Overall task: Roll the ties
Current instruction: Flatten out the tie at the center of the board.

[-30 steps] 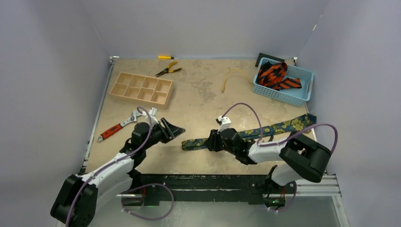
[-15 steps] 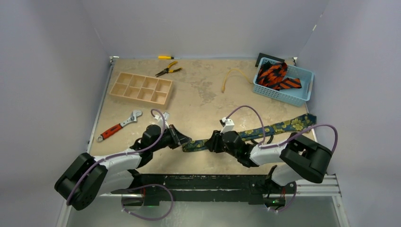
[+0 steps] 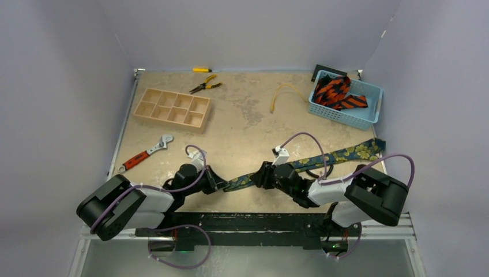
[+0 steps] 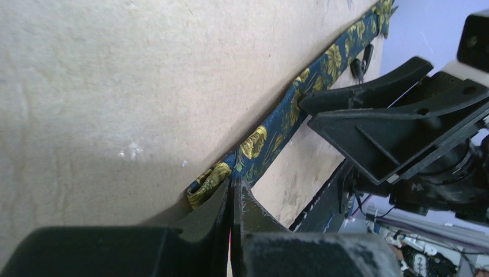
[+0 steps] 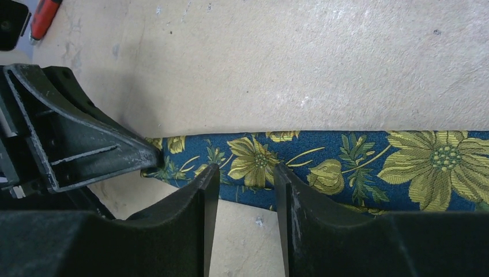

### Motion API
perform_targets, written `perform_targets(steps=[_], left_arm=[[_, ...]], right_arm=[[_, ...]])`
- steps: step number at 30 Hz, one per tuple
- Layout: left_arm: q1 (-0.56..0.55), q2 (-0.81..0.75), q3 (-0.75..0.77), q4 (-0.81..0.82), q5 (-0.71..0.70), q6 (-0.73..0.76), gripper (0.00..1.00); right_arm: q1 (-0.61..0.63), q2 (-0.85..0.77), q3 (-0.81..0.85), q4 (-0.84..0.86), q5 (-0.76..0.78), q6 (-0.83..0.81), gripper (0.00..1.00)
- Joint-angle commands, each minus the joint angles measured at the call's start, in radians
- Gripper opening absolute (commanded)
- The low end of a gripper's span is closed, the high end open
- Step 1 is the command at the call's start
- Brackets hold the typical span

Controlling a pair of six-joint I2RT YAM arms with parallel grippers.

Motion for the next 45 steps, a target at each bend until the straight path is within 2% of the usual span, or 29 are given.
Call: perform_targets(steps=[1, 3, 6, 9, 12, 14, 17, 20, 23, 27, 34, 37, 40, 45], left_arm=[[-0.045, 0.026, -0.013, 0.033, -0.031, 0.086, 0.00], [-0.054, 0.029, -0.016, 0.013, -0.054, 0.110, 0.00], [-0.056, 0.019, -0.016, -0.007, -0.098, 0.139, 0.00], [-0.058, -0.010, -0.016, -0.045, -0.129, 0.166, 0.00], [-0.059, -0.076, -0.016, -0.099, -0.158, 0.195, 0.00], [-0.059, -0.130, -0.013, -0.146, -0.169, 0.219, 0.00], [-0.061, -0.203, 0.007, -0.233, -0.195, 0.256, 0.00], [-0.061, -0.234, 0.017, -0.291, -0.224, 0.288, 0.00], [-0.061, -0.232, 0.018, -0.305, -0.264, 0.294, 0.00], [-0.060, -0.205, 0.020, -0.287, -0.314, 0.289, 0.00], [-0.062, -0.175, 0.011, -0.256, -0.292, 0.300, 0.00], [-0.063, -0.196, 0.004, -0.261, -0.300, 0.295, 0.00], [-0.063, -0.206, 0.004, -0.272, -0.320, 0.290, 0.00], [-0.063, -0.225, -0.007, -0.291, -0.380, 0.261, 0.00]], right_arm=[[0.011, -0.053, -0.025, -0.133, 0.035, -0.003, 0.50], [0.012, -0.126, -0.009, -0.177, 0.047, -0.011, 0.58], [0.012, -0.239, 0.027, -0.255, 0.054, -0.031, 0.63], [0.012, -0.266, 0.077, -0.307, 0.010, -0.073, 0.61], [0.012, -0.199, 0.158, -0.337, -0.061, -0.091, 0.53], [0.012, -0.154, 0.207, -0.363, -0.054, -0.095, 0.50], [0.012, -0.117, 0.265, -0.442, -0.026, -0.104, 0.50], [0.011, -0.126, 0.292, -0.535, 0.013, -0.130, 0.55], [0.011, -0.167, 0.268, -0.576, 0.022, -0.126, 0.55], [0.011, -0.185, 0.183, -0.529, -0.015, -0.081, 0.55], [0.012, -0.176, 0.087, -0.439, 0.009, -0.016, 0.54], [0.012, -0.246, 0.049, -0.473, 0.065, 0.035, 0.54], [0.012, -0.324, 0.015, -0.566, 0.126, 0.186, 0.56], [-0.025, -0.283, 0.041, -0.627, 0.192, 0.281, 0.61]])
